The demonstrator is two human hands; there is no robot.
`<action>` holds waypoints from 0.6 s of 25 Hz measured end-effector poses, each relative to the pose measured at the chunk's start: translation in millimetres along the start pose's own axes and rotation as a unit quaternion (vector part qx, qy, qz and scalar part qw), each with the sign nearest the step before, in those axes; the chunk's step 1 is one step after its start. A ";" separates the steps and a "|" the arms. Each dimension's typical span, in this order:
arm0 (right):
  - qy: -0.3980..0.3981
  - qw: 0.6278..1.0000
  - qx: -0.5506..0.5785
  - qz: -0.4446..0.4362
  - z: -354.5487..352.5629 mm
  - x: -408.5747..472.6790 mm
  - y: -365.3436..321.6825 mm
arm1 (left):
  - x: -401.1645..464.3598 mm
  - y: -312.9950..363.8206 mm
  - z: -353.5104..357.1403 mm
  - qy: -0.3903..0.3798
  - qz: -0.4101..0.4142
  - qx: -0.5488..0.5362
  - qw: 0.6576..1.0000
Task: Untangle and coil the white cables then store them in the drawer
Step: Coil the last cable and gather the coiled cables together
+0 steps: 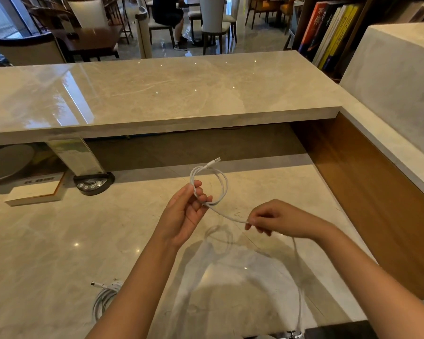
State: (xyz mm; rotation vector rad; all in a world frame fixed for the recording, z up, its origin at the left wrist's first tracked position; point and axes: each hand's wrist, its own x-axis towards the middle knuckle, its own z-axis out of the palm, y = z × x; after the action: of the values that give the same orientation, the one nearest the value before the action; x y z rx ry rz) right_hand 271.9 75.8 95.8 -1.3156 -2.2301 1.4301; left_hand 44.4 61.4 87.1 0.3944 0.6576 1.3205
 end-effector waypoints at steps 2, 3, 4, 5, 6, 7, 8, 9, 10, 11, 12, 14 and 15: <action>-0.040 0.998 0.023 0.044 -16.5 -1.7 10.7 | -1.0 5.3 -1.8 0.002 0.009 -0.016 1.000; -0.053 0.995 0.055 0.069 -24.9 -2.2 15.0 | -2.4 7.0 -1.9 -0.004 0.007 -0.009 1.000; -0.057 0.991 0.079 0.093 -33.0 -2.5 17.9 | -4.3 7.7 -2.1 -0.013 0.000 0.003 1.000; -0.055 0.989 0.084 0.112 -40.4 -1.5 19.8 | -6.3 7.9 -2.9 -0.024 -0.008 0.021 0.999; -0.050 0.988 0.071 0.129 -46.9 0.4 21.0 | -8.0 8.2 -4.7 -0.037 -0.018 0.046 0.998; -0.042 0.988 0.048 0.142 -52.6 3.7 20.5 | -9.4 8.4 -6.7 -0.054 -0.029 0.081 0.995; -0.029 0.988 0.017 0.152 -57.6 7.5 18.2 | -10.5 8.4 -8.2 -0.074 -0.041 0.125 0.989; -0.010 0.987 -0.021 0.159 -61.5 12.7 14.6 | -11.4 8.2 -9.3 -0.092 -0.052 0.174 0.979; 0.015 0.984 -0.061 0.165 -63.5 18.7 9.0 | -12.2 7.3 -9.4 -0.100 -0.064 0.227 0.967; 0.043 0.979 -0.098 0.173 -64.0 25.0 2.2 | -12.9 5.4 -8.2 -0.097 -0.073 0.279 0.953; 0.073 0.974 -0.123 0.177 -62.7 31.0 -5.9 | -13.2 2.7 -6.5 -0.085 -0.078 0.322 0.940; 0.131 0.968 -0.135 0.164 -55.3 41.1 -23.9 | -13.5 -4.6 -2.9 -0.047 -0.076 0.368 0.925; 0.156 0.968 -0.130 0.148 -49.0 43.8 -32.9 | -13.4 -8.6 -2.2 -0.026 -0.071 0.374 0.924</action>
State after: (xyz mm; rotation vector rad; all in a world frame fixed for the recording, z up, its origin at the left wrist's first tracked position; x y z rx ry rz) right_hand 254.7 135.5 135.1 -1.8791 -2.1259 0.9373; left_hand 48.1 46.3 83.0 0.9762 1.1193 0.8757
